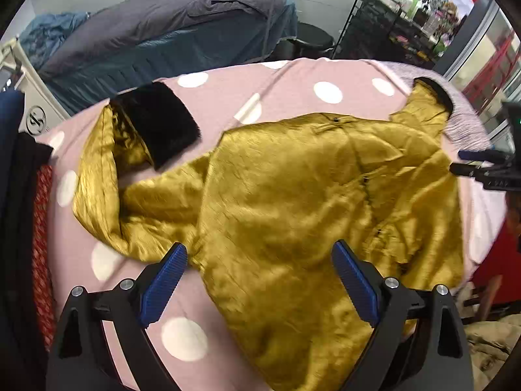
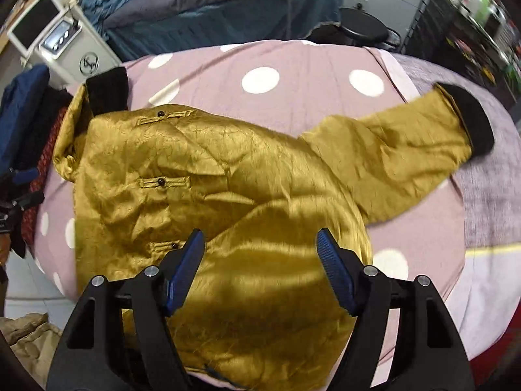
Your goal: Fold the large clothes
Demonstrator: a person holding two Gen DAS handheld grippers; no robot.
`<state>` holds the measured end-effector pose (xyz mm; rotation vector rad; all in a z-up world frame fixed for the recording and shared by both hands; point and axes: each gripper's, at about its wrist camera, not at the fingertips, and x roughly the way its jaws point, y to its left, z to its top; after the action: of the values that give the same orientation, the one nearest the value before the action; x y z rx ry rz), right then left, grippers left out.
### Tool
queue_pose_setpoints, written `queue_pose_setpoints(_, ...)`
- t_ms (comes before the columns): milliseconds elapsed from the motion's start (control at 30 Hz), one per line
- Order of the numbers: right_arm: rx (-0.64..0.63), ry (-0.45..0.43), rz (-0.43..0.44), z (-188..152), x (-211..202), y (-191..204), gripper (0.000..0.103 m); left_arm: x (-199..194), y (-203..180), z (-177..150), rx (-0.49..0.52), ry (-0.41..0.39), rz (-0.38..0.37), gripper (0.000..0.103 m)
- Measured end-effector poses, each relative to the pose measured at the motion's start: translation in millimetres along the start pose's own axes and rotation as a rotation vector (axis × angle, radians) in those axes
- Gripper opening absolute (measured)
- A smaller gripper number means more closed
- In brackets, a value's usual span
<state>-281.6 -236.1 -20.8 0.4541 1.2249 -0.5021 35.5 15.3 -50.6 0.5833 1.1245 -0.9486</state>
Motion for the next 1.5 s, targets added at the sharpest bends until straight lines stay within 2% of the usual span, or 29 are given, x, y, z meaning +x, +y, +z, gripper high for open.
queue_pose_setpoints(100,-0.059,0.030,-0.034,27,24,-3,0.071,24,10,26,0.028,0.020,0.058,0.090)
queue_pose_setpoints(167,-0.095,0.057,-0.003,47,41,-5,0.072,36,18,45,0.036,0.014,0.077,0.096)
queue_pose_setpoints(267,-0.116,0.084,0.034,75,66,-6,0.073,58,30,77,0.033,0.003,0.113,0.096)
queue_pose_setpoints(300,-0.094,0.098,0.066,82,75,-8,0.073,64,33,85,0.025,0.006,0.110,0.096)
queue_pose_setpoints(333,-0.071,0.119,0.097,86,84,-9,0.073,79,36,95,0.009,0.033,0.074,0.096)
queue_pose_setpoints(400,-0.027,0.181,0.161,89,105,-9,0.072,104,37,101,-0.013,0.129,0.000,0.096)
queue_pose_setpoints(433,-0.027,0.190,0.177,87,109,-6,0.068,120,35,103,-0.028,0.202,-0.030,0.095)
queue_pose_setpoints(467,-0.029,0.189,0.194,85,109,-5,0.043,128,33,101,-0.037,0.230,-0.065,0.090)
queue_pose_setpoints(500,-0.026,0.189,0.203,83,107,-3,0.016,130,28,100,-0.034,0.222,-0.105,0.083)
queue_pose_setpoints(533,-0.018,0.164,0.214,80,98,-4,0.011,127,24,98,-0.018,0.200,-0.101,0.061)
queue_pose_setpoints(567,-0.020,0.127,0.229,77,87,-5,0.007,123,22,97,-0.008,0.186,-0.092,0.034)
queue_pose_setpoints(633,-0.012,0.042,0.282,68,55,-8,0.005,105,22,95,-0.016,0.150,-0.111,0.008)
queue_pose_setpoints(733,0.016,-0.074,0.299,48,4,-9,0.005,52,25,83,-0.050,0.041,-0.185,0.005)
queue_pose_setpoints(833,-0.094,-0.187,0.224,8,-51,10,0.005,-5,21,51,-0.030,-0.068,-0.229,0.005)
queue_pose_setpoints(900,-0.198,-0.152,0.190,-19,-54,26,0.005,-21,13,18,0.009,-0.071,-0.228,0.005)
queue_pose_setpoints(933,-0.243,-0.073,0.198,-33,-43,36,0.006,-18,5,6,0.031,-0.037,-0.215,0.005)
queue_pose_setpoints(967,-0.266,0.032,0.217,-50,-25,45,0.007,-3,-3,-14,0.068,0.039,-0.186,0.005)
queue_pose_setpoints(1033,-0.254,0.209,0.223,-83,19,60,0.018,39,-18,-51,0.116,0.198,-0.133,0.010)
queue_pose_setpoints(1067,-0.242,0.253,0.219,-92,33,63,0.033,60,-23,-68,0.121,0.261,-0.119,0.019)
queue_pose_setpoints(1100,-0.228,0.303,0.220,-102,49,66,0.053,74,-29,-80,0.120,0.295,-0.108,0.025)
queue_pose_setpoints(1133,-0.216,0.350,0.227,-107,63,68,0.061,92,-33,-94,0.115,0.350,-0.086,0.033)
queue_pose_setpoints(1167,-0.210,0.360,0.218,-107,65,69,0.063,102,-37,-101,0.117,0.383,-0.077,0.036)
queue_pose_setpoints(1200,-0.196,0.344,0.220,-102,61,69,0.063,102,-41,-102,0.122,0.382,-0.072,0.039)
queue_pose_setpoints(1233,-0.170,0.315,0.257,-94,52,67,0.063,98,-42,-99,0.118,0.375,-0.079,0.049)
queue_pose_setpoints(1267,-0.141,0.289,0.302,-85,41,64,0.063,89,-41,-95,0.101,0.363,-0.110,0.061)
queue_pose_setpoints(1333,-0.100,0.215,0.404,-59,13,56,0.063,62,-37,-81,0.071,0.301,-0.202,0.073)
queue_pose_setpoints(1367,-0.093,0.166,0.439,-45,0,51,0.067,47,-35,-75,0.080,0.259,-0.229,0.076)
queue_pose_setpoints(1400,-0.087,0.121,0.462,-31,-10,47,0.076,31,-34,-69,0.101,0.216,-0.252,0.077)
queue_pose_setpoints(1500,-0.048,0.030,0.508,8,-18,27,0.079,-12,-20,-43,0.158,0.092,-0.304,0.084)
